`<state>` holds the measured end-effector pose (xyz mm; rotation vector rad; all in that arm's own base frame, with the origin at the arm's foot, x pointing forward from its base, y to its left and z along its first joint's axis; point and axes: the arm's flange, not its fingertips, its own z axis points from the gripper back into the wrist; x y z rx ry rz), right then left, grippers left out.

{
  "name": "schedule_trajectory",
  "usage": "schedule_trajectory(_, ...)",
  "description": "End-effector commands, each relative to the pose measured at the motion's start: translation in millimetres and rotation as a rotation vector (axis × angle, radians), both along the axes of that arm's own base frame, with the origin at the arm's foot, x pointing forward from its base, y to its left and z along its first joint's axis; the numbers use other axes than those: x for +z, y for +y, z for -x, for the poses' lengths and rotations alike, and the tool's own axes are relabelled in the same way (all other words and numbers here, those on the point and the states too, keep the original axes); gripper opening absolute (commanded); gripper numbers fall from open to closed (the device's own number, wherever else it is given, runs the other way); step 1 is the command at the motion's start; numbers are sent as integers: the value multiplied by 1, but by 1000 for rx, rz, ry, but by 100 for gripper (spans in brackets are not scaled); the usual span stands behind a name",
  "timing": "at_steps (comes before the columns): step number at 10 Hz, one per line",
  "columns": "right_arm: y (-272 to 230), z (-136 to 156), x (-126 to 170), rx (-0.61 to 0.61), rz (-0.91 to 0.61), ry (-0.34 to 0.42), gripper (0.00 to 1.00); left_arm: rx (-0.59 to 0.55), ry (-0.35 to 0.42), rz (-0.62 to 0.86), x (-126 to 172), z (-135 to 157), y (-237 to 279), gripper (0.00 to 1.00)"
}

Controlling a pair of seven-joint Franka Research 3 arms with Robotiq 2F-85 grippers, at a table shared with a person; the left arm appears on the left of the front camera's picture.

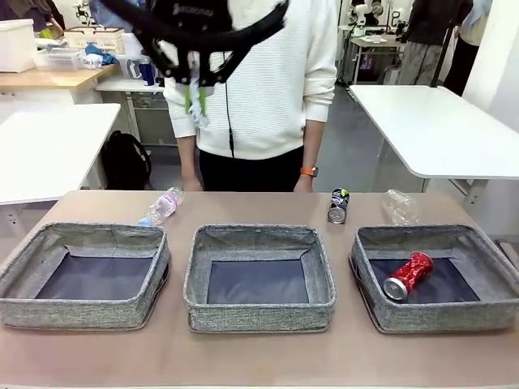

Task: Sort the waste into the appropriate baskets.
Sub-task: Pick up the waste item pointed out by the person.

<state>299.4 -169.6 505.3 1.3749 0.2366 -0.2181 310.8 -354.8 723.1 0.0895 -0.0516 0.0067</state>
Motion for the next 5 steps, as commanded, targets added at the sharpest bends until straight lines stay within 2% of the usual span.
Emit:
schedule_trajectory(1,1,1,2,3,-8,-11,100,15,-21,-17,37,3,-38,10)
schedule_trajectory(3,1,1,2,3,-8,-11,100,16,-5,32,67,-1,-42,10)
schedule_trajectory(5,1,1,2,3,-8,-11,100,13,-8,121,79,0,-42,10)
